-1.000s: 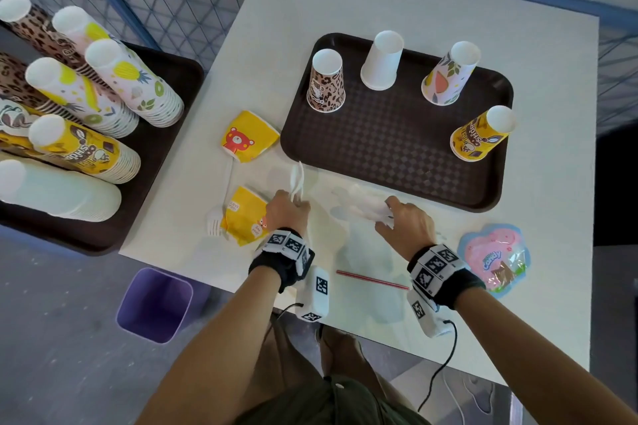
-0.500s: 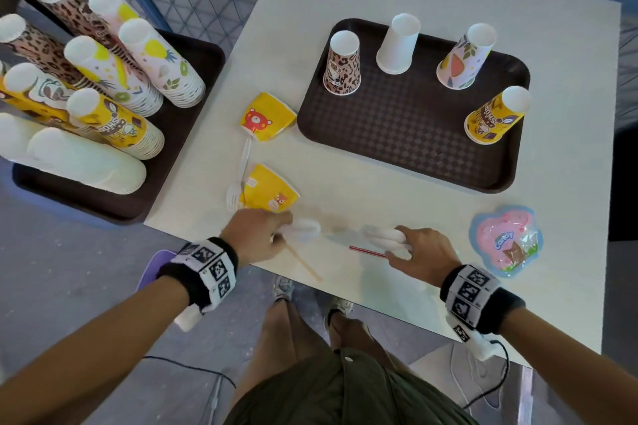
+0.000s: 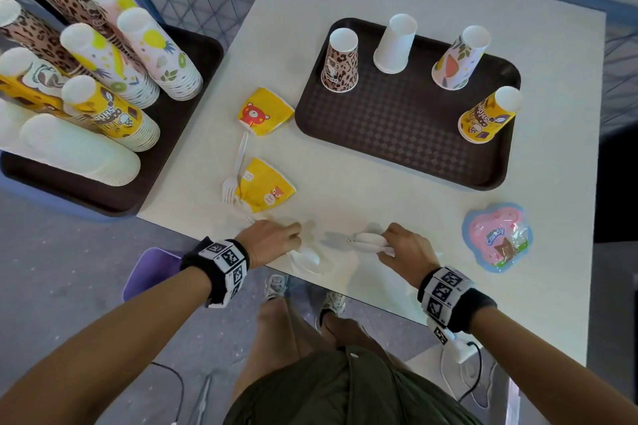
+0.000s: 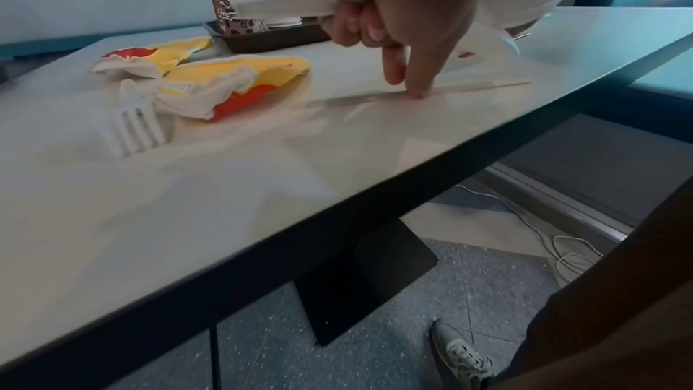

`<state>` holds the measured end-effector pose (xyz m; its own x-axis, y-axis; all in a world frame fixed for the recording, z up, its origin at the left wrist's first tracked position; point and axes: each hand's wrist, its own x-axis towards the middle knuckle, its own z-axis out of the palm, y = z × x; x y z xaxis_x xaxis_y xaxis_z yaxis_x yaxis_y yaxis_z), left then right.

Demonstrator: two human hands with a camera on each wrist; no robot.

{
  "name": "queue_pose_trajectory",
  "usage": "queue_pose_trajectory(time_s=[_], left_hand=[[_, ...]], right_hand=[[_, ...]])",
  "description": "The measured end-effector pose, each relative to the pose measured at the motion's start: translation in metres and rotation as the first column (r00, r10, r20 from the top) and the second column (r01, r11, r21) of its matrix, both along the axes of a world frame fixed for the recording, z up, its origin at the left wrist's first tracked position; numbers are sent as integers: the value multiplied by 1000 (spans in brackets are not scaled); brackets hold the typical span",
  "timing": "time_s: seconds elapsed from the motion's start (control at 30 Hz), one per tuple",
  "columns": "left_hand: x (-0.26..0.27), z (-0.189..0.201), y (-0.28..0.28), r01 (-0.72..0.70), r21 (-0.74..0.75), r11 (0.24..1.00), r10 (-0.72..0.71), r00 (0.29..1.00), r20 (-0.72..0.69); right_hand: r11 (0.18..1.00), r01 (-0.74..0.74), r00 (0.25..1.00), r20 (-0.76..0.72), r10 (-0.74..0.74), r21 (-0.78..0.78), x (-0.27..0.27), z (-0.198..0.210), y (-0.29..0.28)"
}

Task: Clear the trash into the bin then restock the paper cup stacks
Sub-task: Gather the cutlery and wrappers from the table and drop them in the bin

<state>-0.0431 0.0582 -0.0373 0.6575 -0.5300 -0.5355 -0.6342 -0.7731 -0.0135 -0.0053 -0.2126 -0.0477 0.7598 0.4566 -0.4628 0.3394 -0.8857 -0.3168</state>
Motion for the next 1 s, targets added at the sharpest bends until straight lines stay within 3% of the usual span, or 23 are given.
queue_pose_trajectory(time_s=[0.07, 0.2, 0.3, 0.43, 0.57, 0.67, 0.73, 0.77, 0.83, 0.93, 1.0], left_hand=[[2, 9, -12, -45, -56, 997, 43, 999, -32], [3, 8, -26, -206, -4, 979, 201, 961, -188], [2, 8, -30, -341, -150, 928, 313, 932, -181], [3, 16, -24, -570, -352, 743, 558, 817, -146], [7, 25, -2, -736, -511, 444, 825, 559, -88], [15, 26, 29, -763, -575, 294, 891, 437, -124], [21, 26, 52, -773, -579, 259, 901, 410, -144], [24, 26, 64, -783, -556, 277, 898, 417, -138], [33, 24, 88, -798, -453, 397, 866, 490, -104], [48, 19, 120, -706, -264, 657, 717, 694, -71], [59, 15, 134, -587, -194, 786, 584, 808, -81]], right_hand=[[999, -6, 1000, -13, 6, -41, 1, 2, 3], [994, -17, 999, -33, 14, -108, 4, 5, 8], [993, 15, 1000, -24, -17, -115, 5, 5, 7], [994, 87, 996, 7, -86, -72, 9, 4, 4], [991, 125, 992, 7, -125, -50, 14, 6, 7], [987, 140, 990, 27, -139, -78, 19, 8, 12], [976, 203, 979, 29, -201, -81, 22, 10, 15], [963, 265, 964, 20, -264, -54, 23, 11, 16], [914, 405, 914, -34, -404, 25, 27, 14, 20], [801, 585, 806, -190, -560, 124, 35, 18, 28], [680, 701, 710, -295, -639, 214, 37, 22, 37]])
